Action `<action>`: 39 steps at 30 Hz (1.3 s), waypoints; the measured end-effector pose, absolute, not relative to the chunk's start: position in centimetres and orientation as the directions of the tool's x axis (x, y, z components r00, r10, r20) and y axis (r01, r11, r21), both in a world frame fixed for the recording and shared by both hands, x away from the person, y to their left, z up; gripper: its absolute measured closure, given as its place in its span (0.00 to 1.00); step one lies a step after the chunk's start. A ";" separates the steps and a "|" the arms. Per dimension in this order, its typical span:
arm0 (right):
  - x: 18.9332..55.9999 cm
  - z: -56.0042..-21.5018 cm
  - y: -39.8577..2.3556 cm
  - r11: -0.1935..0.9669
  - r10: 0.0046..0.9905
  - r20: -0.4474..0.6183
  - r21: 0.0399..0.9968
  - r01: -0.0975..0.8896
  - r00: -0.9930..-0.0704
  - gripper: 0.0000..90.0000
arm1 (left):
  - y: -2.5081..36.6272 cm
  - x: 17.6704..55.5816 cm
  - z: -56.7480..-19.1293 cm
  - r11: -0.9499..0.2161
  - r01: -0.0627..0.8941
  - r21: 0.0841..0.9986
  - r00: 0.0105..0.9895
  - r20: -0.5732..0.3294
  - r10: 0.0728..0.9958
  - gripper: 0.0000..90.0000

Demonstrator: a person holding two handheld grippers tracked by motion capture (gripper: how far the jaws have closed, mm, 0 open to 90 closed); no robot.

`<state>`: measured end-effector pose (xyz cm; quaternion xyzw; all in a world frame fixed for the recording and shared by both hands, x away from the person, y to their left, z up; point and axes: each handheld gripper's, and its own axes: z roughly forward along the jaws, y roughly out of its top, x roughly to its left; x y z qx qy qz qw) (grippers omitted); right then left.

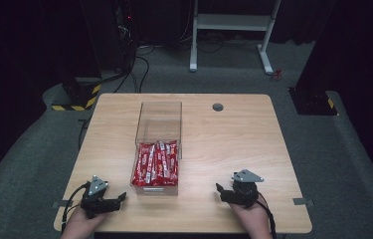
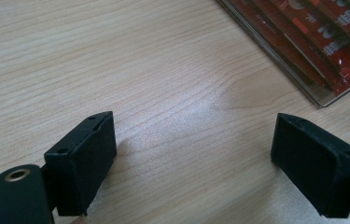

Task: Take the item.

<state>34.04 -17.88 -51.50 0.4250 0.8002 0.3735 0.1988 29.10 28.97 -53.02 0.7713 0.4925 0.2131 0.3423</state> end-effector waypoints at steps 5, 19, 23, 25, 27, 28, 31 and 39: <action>33.8 -51.5 -17.3 0.366 0.817 0.006 0.767 0.527 -0.576 0.22 | 29.0 29.1 -53.0 -0.280 0.615 0.738 0.424 -0.010 0.906 0.16; 34.1 -49.6 -16.4 0.369 0.813 -0.001 0.775 0.514 -0.582 0.23 | 29.0 29.1 -53.0 -0.277 0.615 0.738 0.426 -0.015 0.905 0.16; 34.5 -49.2 -15.8 0.375 0.808 -0.007 0.778 0.505 -0.589 0.23 | 29.0 29.1 -53.0 -0.280 0.615 0.737 0.426 -0.012 0.905 0.16; 34.7 -49.0 -15.4 0.373 0.805 -0.006 0.781 0.500 -0.593 0.23 | 29.0 29.1 -53.0 -0.274 0.617 0.738 0.424 -0.018 0.906 0.16; 34.8 -48.8 -15.0 0.371 0.803 -0.003 0.785 0.497 -0.596 0.23 | 29.0 29.1 -53.0 -0.272 0.617 0.738 0.423 -0.020 0.906 0.16; 34.9 -48.7 -14.7 0.373 0.799 -0.005 0.788 0.490 -0.601 0.23 | 29.0 29.1 -53.0 -0.273 0.617 0.738 0.424 -0.019 0.906 0.16; 35.1 -48.3 -14.1 0.371 0.794 -0.003 0.793 0.482 -0.608 0.24 | 29.0 29.1 -53.0 -0.274 0.617 0.738 0.424 -0.018 0.906 0.16; 35.6 -47.7 -12.6 0.366 0.784 0.006 0.802 0.471 -0.620 0.26 | 29.0 29.1 -53.0 -0.273 0.617 0.738 0.424 -0.020 0.905 0.16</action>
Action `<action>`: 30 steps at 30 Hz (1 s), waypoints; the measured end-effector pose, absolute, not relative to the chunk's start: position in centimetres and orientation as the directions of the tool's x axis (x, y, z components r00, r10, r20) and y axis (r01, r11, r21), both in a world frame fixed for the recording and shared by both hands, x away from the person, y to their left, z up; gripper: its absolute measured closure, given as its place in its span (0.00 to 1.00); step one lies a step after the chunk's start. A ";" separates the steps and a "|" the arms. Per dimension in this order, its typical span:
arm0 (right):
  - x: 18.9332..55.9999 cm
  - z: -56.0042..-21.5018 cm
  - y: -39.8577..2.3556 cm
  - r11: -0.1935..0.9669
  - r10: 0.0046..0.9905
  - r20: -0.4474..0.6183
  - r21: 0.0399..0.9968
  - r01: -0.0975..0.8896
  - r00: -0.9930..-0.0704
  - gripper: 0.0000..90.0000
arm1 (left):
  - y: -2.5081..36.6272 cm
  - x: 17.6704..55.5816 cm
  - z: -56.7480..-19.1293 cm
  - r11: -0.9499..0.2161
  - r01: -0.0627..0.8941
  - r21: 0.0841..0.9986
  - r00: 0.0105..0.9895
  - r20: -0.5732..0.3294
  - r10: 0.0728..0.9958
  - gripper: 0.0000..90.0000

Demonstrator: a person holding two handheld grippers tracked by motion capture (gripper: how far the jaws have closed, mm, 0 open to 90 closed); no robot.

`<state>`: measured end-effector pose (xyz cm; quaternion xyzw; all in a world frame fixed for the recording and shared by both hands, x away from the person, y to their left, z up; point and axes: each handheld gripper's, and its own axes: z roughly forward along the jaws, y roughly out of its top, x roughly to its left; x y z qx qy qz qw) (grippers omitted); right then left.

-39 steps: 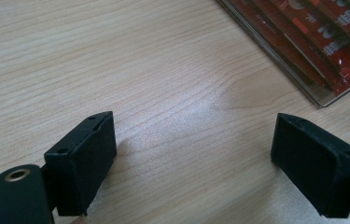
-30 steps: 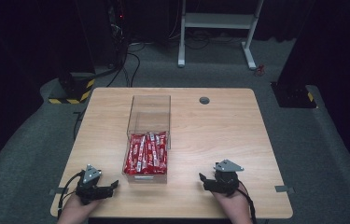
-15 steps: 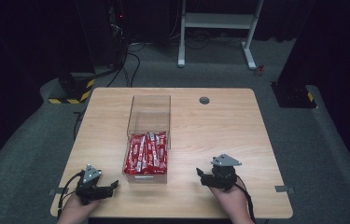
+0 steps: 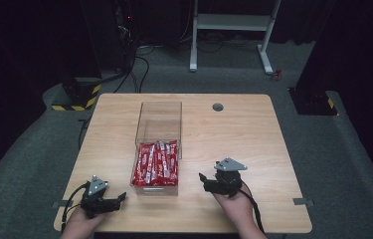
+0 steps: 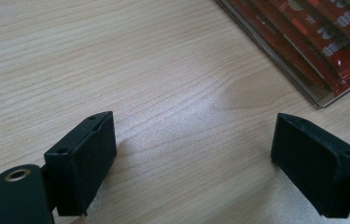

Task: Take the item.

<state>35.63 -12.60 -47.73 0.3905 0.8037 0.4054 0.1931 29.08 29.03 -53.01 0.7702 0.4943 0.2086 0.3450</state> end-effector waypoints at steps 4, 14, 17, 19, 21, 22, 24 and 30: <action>35.8 -47.5 -12.1 0.362 0.780 0.011 0.808 0.465 -0.626 0.27 | 29.1 29.1 -53.0 -0.275 0.617 0.737 0.426 -0.019 0.905 0.16; 36.3 -46.7 -11.3 0.358 0.767 0.021 0.816 0.455 -0.641 0.33 | 29.0 29.1 -53.0 -0.276 0.615 0.738 0.425 -0.016 0.905 0.16; 36.4 -46.5 -10.9 0.373 0.763 0.006 0.812 0.449 -0.646 0.34 | 29.1 29.1 -53.0 -0.276 0.617 0.737 0.426 -0.018 0.904 0.16; 36.5 -46.2 -10.7 0.367 0.762 0.012 0.815 0.448 -0.647 0.34 | 29.1 29.1 -53.0 -0.277 0.618 0.736 0.427 -0.018 0.904 0.16; 36.6 -45.8 -10.5 0.358 0.762 0.018 0.821 0.445 -0.647 0.36 | 29.1 29.1 -53.0 -0.278 0.615 0.738 0.427 -0.015 0.904 0.16; 36.6 -45.6 -10.4 0.359 0.761 0.012 0.825 0.436 -0.649 0.37 | 29.0 29.1 -53.0 -0.279 0.615 0.737 0.427 -0.014 0.904 0.16; 36.6 -45.3 -10.3 0.352 0.762 0.008 0.834 0.425 -0.648 0.39 | 29.0 29.1 -53.0 -0.280 0.614 0.738 0.428 -0.013 0.904 0.16; 36.6 -45.1 -9.8 0.340 0.751 0.014 0.849 0.404 -0.660 0.44 | 29.0 29.1 -53.0 -0.277 0.614 0.739 0.425 -0.013 0.905 0.16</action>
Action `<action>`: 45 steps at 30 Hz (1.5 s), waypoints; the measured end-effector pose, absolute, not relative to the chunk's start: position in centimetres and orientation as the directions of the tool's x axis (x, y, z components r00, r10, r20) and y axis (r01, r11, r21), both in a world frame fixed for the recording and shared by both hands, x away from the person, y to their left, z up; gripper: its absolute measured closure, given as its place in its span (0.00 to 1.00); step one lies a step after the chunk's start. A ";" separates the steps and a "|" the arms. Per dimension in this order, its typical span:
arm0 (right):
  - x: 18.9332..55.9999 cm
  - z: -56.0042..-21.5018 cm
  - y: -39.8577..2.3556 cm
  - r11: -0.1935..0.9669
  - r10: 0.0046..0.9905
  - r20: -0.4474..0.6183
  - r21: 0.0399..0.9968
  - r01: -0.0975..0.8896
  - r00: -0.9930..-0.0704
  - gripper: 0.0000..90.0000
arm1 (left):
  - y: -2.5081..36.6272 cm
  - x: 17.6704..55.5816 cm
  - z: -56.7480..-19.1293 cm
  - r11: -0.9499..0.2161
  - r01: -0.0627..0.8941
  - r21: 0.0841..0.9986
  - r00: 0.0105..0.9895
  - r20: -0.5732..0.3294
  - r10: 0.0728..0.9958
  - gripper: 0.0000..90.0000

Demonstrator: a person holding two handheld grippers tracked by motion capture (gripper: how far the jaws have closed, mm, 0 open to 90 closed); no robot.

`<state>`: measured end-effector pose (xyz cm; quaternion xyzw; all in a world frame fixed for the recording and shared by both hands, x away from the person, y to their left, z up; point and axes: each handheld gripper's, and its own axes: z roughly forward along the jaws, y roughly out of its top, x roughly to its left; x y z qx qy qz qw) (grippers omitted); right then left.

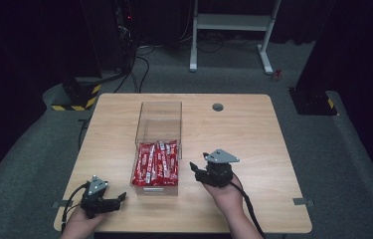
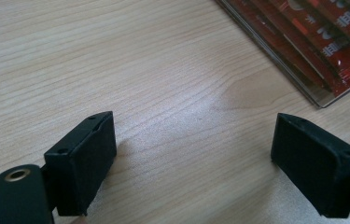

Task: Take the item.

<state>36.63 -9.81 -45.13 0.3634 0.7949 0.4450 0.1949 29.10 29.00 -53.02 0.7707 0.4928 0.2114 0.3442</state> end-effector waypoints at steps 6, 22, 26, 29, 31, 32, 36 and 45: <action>36.4 -44.8 -9.7 0.319 0.751 0.022 0.863 0.392 -0.660 0.47 | 29.0 29.1 -53.0 -0.279 0.614 0.738 0.425 -0.012 0.905 0.16; 34.7 -43.7 -7.7 0.325 0.680 0.041 0.878 0.351 -0.732 0.51 | 29.0 29.1 -53.0 -0.281 0.614 0.738 0.425 -0.009 0.905 0.16; 34.3 -43.4 -7.2 0.326 0.665 0.044 0.881 0.343 -0.746 0.53 | 29.0 29.1 -53.0 -0.281 0.613 0.738 0.425 -0.009 0.905 0.16; 34.1 -43.3 -6.8 0.326 0.658 0.043 0.884 0.336 -0.752 0.53 | 29.0 29.1 -53.0 -0.281 0.613 0.738 0.425 -0.009 0.905 0.16; 34.0 -43.3 -6.6 0.326 0.654 0.043 0.884 0.334 -0.755 0.53 | 29.0 29.1 -53.0 -0.279 0.614 0.738 0.425 -0.011 0.905 0.16; 33.9 -43.2 -6.5 0.325 0.651 0.046 0.885 0.334 -0.757 0.52 | 29.0 29.1 -53.0 -0.280 0.613 0.739 0.425 -0.009 0.905 0.16; 33.7 -43.2 -6.1 0.327 0.640 0.051 0.885 0.331 -0.767 0.52 | 29.0 29.1 -53.0 -0.280 0.614 0.738 0.425 -0.010 0.905 0.16; 33.6 -43.5 -5.2 0.336 0.625 0.054 0.882 0.331 -0.779 0.55 | 29.0 29.1 -53.0 -0.277 0.613 0.740 0.425 -0.014 0.905 0.16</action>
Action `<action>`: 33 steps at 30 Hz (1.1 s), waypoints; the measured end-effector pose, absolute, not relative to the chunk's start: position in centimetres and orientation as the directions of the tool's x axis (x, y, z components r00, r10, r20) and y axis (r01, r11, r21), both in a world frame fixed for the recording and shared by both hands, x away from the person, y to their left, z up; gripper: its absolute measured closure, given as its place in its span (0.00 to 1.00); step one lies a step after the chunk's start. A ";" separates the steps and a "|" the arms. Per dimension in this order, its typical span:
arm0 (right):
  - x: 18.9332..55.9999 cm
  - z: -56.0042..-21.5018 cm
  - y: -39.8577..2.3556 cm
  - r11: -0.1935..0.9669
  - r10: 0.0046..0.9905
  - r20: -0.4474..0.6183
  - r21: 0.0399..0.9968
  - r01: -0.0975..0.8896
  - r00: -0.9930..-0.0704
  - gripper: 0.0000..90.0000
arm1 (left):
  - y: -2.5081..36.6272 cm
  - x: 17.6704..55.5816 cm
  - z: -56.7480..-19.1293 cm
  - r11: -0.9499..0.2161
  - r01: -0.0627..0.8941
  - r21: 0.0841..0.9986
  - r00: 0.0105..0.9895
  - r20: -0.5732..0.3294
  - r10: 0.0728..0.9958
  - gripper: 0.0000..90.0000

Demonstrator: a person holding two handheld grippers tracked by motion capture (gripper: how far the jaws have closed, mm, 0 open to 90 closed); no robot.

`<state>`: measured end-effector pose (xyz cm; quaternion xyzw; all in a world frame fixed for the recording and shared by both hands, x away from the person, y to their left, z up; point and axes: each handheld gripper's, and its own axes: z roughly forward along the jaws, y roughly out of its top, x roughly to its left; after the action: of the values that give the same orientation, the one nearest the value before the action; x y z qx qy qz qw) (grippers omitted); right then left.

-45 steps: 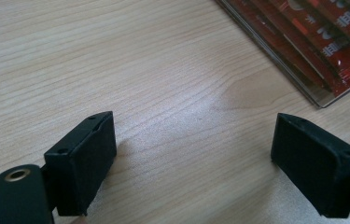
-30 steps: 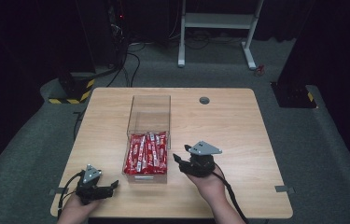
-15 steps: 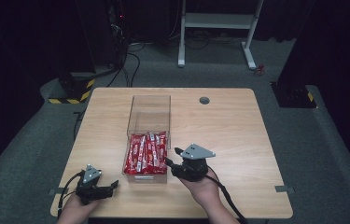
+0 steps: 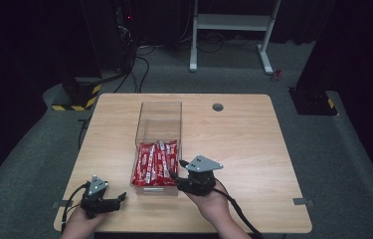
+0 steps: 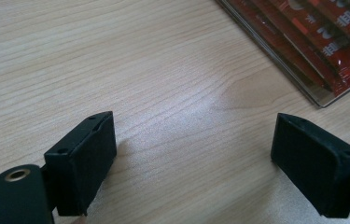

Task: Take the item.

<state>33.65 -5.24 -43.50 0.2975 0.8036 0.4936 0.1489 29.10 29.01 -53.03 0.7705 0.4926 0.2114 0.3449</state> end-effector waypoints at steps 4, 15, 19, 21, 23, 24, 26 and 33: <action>33.6 -43.8 -4.9 0.343 0.617 0.060 0.877 0.336 -0.785 0.60 | 29.0 29.1 -53.0 -0.277 0.613 0.740 0.425 -0.014 0.905 0.16; 33.8 -44.7 -4.5 0.355 0.622 0.061 0.867 0.350 -0.781 0.72 | 29.0 29.1 -53.0 -0.277 0.613 0.740 0.426 -0.014 0.905 0.16; 33.8 -44.9 -4.3 0.357 0.620 0.058 0.867 0.348 -0.783 0.74 | 29.0 29.1 -53.0 -0.277 0.613 0.740 0.425 -0.014 0.905 0.16; 33.8 -45.0 -4.2 0.358 0.619 0.058 0.867 0.347 -0.783 0.77 | 29.0 29.1 -53.0 -0.278 0.613 0.740 0.426 -0.013 0.905 0.16; 33.7 -45.1 -4.2 0.359 0.620 0.055 0.867 0.346 -0.782 0.79 | 29.0 29.1 -53.0 -0.277 0.613 0.740 0.425 -0.014 0.905 0.16; 33.7 -45.1 -4.1 0.360 0.621 0.052 0.867 0.344 -0.782 0.80 | 29.0 29.1 -53.0 -0.277 0.613 0.740 0.425 -0.014 0.905 0.16; 33.7 -45.1 -4.1 0.366 0.623 0.042 0.867 0.339 -0.781 0.84 | 29.0 29.1 -53.0 -0.277 0.613 0.740 0.426 -0.014 0.905 0.16; 33.7 -45.0 -4.2 0.373 0.617 0.040 0.864 0.338 -0.786 0.98 | 29.0 29.1 -53.0 -0.276 0.613 0.740 0.426 -0.015 0.905 0.16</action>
<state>33.66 -4.20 -44.97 0.2926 0.8156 0.4773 0.1464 29.10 29.01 -53.03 0.7704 0.4926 0.2111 0.3453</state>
